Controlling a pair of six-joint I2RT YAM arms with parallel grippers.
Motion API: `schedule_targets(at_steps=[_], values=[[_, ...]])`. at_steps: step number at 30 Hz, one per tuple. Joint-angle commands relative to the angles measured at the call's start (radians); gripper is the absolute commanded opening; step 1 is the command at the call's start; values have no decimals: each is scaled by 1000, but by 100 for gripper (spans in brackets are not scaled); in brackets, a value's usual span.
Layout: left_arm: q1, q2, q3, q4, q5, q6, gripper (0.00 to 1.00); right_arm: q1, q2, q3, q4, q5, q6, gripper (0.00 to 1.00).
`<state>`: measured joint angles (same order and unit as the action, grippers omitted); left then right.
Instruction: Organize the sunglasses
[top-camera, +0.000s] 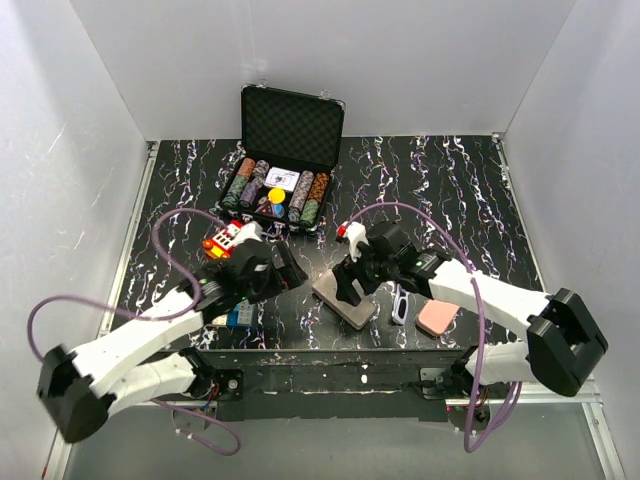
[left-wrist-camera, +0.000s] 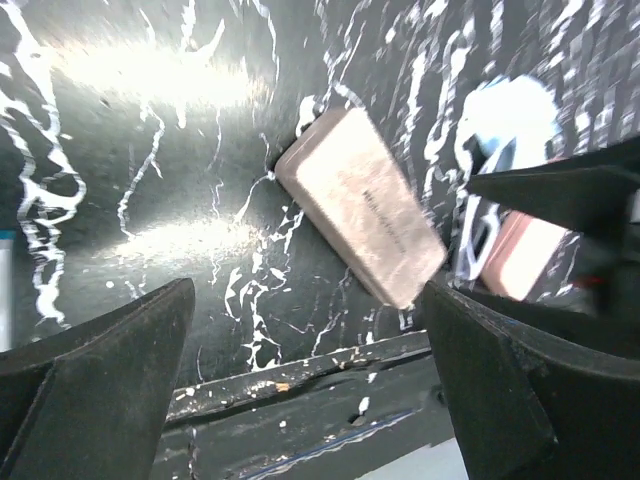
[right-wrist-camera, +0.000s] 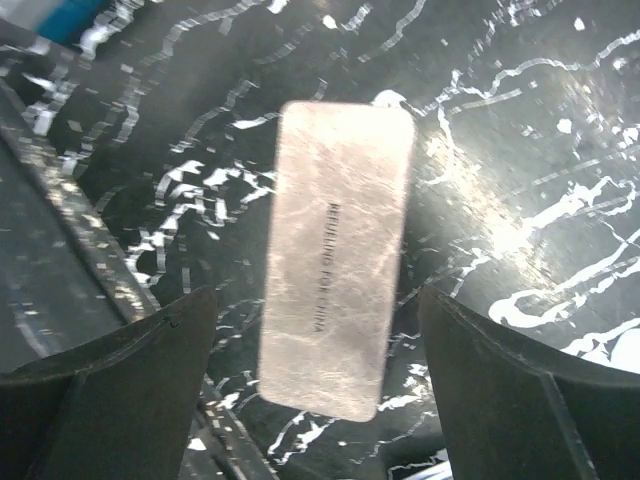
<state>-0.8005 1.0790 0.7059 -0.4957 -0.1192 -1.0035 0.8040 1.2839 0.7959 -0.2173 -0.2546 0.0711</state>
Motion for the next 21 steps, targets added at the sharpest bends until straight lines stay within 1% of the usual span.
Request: schedule_targets(at_steps=[1,6,9,13,17,18,21], values=[[0,-218,84,-327,-236,-32,98,27,77,28,-59,161,-123,89],[0,-369,83,-515,-359,-89,98,98,193,81,-54,219,-149,91],[-2,-410,67,-546,-359,-109,98,116,253,104,-44,209,-145,91],[0,-416,53,-561,-361,-119,98,130,321,120,-63,209,-129,92],[-2,-390,56,-572,-367,-122,98,139,368,134,-83,250,-97,93],[0,-386,61,-570,-369,-122,98,139,376,149,-97,286,-91,93],[-2,-366,63,-558,-366,-119,98,139,397,193,-129,350,-79,84]])
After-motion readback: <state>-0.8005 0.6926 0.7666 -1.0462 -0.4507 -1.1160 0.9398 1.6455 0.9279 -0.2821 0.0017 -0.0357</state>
